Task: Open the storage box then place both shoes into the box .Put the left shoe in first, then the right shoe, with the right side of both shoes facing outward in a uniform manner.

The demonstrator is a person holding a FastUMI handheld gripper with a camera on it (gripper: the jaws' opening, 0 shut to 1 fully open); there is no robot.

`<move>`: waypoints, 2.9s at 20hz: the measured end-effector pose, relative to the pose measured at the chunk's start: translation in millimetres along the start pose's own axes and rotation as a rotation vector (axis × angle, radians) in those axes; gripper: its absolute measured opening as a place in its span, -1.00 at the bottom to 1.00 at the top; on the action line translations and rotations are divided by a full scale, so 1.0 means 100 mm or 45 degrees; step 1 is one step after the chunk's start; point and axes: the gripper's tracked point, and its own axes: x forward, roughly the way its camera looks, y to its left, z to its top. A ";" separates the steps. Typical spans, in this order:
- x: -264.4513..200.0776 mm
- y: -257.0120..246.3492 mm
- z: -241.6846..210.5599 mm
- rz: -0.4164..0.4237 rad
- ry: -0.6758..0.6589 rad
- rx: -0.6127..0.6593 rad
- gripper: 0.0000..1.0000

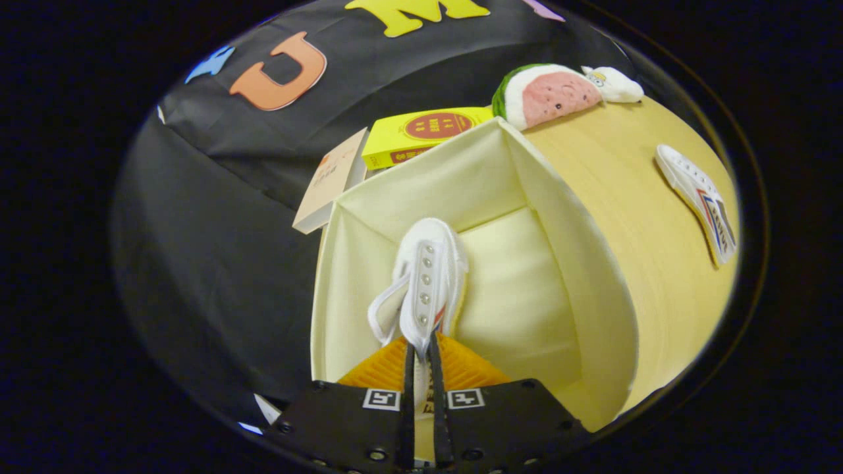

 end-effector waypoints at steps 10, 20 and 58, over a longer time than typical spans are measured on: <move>-0.96 -0.52 0.58 -0.115 -0.131 -0.463 0.74; -1.67 -2.65 1.20 -0.530 -0.103 -0.478 0.91; -1.35 -3.61 1.22 -0.174 0.136 -0.084 -0.98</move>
